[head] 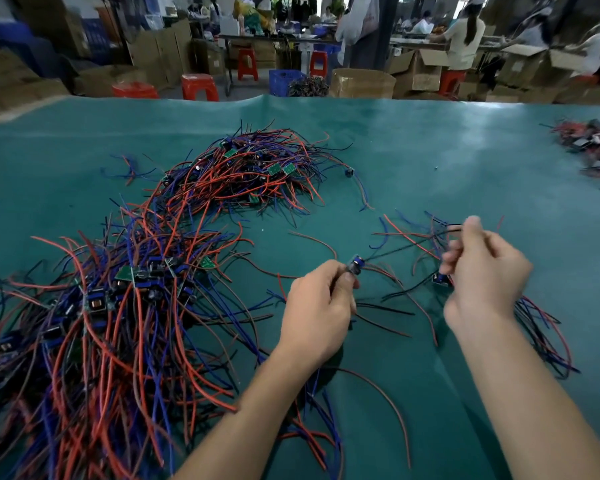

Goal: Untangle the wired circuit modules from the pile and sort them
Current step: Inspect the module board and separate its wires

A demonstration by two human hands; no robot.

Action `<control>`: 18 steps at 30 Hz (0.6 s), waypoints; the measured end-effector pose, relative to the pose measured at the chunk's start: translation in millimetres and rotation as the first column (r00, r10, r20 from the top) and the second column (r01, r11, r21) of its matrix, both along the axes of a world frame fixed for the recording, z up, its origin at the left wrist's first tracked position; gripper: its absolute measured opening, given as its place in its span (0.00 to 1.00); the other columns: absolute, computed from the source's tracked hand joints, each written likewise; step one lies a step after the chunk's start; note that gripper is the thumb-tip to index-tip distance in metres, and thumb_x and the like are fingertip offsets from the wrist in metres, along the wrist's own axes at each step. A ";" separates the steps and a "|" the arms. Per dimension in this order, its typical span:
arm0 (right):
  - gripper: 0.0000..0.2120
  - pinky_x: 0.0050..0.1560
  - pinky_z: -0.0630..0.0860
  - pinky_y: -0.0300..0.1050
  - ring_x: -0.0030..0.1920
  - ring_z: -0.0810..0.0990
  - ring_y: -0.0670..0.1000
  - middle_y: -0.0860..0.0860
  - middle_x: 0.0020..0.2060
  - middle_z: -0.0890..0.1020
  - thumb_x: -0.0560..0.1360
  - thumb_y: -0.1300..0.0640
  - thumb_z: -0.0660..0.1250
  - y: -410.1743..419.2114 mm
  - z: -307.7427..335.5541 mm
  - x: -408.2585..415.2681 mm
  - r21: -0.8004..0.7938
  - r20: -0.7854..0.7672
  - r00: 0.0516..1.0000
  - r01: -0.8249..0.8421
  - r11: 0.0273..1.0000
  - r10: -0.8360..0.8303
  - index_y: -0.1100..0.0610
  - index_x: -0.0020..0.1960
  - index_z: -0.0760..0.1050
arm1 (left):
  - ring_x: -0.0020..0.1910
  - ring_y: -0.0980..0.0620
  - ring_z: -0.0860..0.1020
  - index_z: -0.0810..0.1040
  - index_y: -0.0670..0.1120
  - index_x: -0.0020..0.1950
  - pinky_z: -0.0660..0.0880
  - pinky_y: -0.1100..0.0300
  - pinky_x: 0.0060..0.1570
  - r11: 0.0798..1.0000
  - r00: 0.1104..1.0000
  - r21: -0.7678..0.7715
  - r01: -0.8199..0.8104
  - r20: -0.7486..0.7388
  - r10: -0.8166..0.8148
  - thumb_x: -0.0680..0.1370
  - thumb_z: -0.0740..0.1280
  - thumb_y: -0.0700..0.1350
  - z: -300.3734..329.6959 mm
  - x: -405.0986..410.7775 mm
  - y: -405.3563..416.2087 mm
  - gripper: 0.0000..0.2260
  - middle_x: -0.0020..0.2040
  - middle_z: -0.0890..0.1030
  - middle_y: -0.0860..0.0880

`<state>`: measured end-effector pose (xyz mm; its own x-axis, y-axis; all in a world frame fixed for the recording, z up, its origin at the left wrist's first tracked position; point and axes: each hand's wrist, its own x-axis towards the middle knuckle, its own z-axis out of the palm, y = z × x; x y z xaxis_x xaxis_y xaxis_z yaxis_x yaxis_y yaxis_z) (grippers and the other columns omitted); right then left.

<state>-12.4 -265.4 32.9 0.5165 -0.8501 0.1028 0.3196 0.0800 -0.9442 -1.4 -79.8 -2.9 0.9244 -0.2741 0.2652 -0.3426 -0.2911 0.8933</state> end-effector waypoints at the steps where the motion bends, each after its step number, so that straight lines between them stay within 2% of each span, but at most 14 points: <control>1: 0.16 0.22 0.65 0.38 0.22 0.71 0.45 0.48 0.26 0.76 0.82 0.56 0.67 0.9 0.3 0.2 0.039 0.007 1.000 0.007 0.999 -0.007 0.56 0.36 0.77 | 0.27 0.52 0.75 0.76 0.49 0.42 0.76 0.53 0.33 0.998 0.999 -0.039 -0.049 -0.014 0.048 0.83 0.60 0.44 0.1 0.3 0.0 0.11 0.30 0.79 0.54; 2: 0.16 0.22 0.65 0.39 0.23 0.71 0.45 0.49 0.27 0.76 0.82 0.55 0.66 3.5 0.4 0.0 0.047 -0.016 0.999 -0.033 0.998 0.034 0.58 0.37 0.78 | 0.27 0.52 0.74 0.75 0.50 0.43 0.76 0.52 0.33 0.993 0.995 -0.074 -0.093 -0.033 0.090 0.83 0.59 0.43 0.1 0.8 -0.1 0.11 0.30 0.80 0.54; 4: 0.15 0.22 0.66 0.39 0.25 0.73 0.47 0.51 0.28 0.79 0.81 0.53 0.68 15.1 -2.2 -0.9 -0.036 -0.139 0.957 -0.264 0.964 0.256 0.60 0.40 0.82 | 0.26 0.52 0.74 0.75 0.49 0.44 0.76 0.53 0.32 0.985 0.990 -0.102 -0.137 -0.055 0.132 0.84 0.58 0.43 0.9 1.1 -0.5 0.11 0.30 0.80 0.54; 6: 0.12 0.24 0.70 0.39 0.29 0.77 0.46 0.50 0.32 0.83 0.79 0.51 0.71 35.2 -8.3 -4.2 -0.198 -0.326 0.815 -0.554 0.808 0.479 0.58 0.42 0.84 | 0.26 0.51 0.75 0.74 0.49 0.43 0.76 0.52 0.32 0.987 0.991 -0.086 -0.133 -0.030 0.131 0.84 0.58 0.43 1.6 0.0 -0.3 0.11 0.31 0.80 0.53; 8: 0.08 0.28 0.71 0.38 0.32 0.77 0.44 0.49 0.34 0.84 0.78 0.52 0.73 52.1 -14.8 -5.9 -0.314 -0.407 0.722 -0.686 0.657 0.560 0.56 0.44 0.84 | 0.30 0.47 0.77 0.74 0.48 0.41 0.77 0.49 0.35 0.992 0.993 -0.050 -0.115 0.011 0.116 0.82 0.58 0.43 1.4 0.2 0.1 0.11 0.31 0.80 0.50; 10: 0.06 0.31 0.70 0.36 0.32 0.75 0.44 0.48 0.32 0.82 0.77 0.55 0.74 56.8 -17.7 -6.1 -0.364 -0.369 0.743 -0.668 0.649 0.558 0.57 0.43 0.84 | 0.32 0.45 0.78 0.73 0.47 0.39 0.77 0.45 0.37 0.996 0.996 -0.027 -0.085 0.015 0.085 0.79 0.58 0.45 1.0 1.1 -0.2 0.10 0.31 0.80 0.50; 13: 0.06 0.31 0.70 0.37 0.33 0.76 0.45 0.52 0.33 0.83 0.76 0.59 0.75 47.3 -10.6 -6.0 -0.382 -0.287 0.830 -0.557 0.738 0.478 0.58 0.41 0.84 | 0.31 0.47 0.79 0.76 0.48 0.41 0.79 0.46 0.40 1.000 1.000 -0.023 -0.010 0.004 0.011 0.78 0.59 0.50 2.1 -0.1 -1.6 0.11 0.30 0.80 0.52; 15: 0.08 0.29 0.69 0.38 0.32 0.75 0.47 0.54 0.33 0.83 0.77 0.59 0.73 31.6 -0.2 -7.7 -0.314 -0.210 0.891 -0.452 0.835 0.403 0.58 0.39 0.83 | 0.31 0.49 0.79 0.77 0.48 0.41 0.79 0.49 0.41 0.999 0.999 0.002 0.036 0.010 -0.036 0.78 0.61 0.51 2.5 -1.7 -3.0 0.11 0.29 0.80 0.53; 18: 0.09 0.25 0.66 0.37 0.28 0.72 0.46 0.50 0.32 0.81 0.78 0.57 0.72 1.0 24.3 -15.4 -0.171 -0.080 0.967 -0.253 0.952 0.243 0.56 0.39 0.80 | 0.33 0.50 0.79 0.78 0.50 0.41 0.78 0.53 0.42 0.999 0.999 0.044 0.030 0.014 -0.031 0.77 0.61 0.52 3.5 -3.1 -3.9 0.10 0.30 0.80 0.53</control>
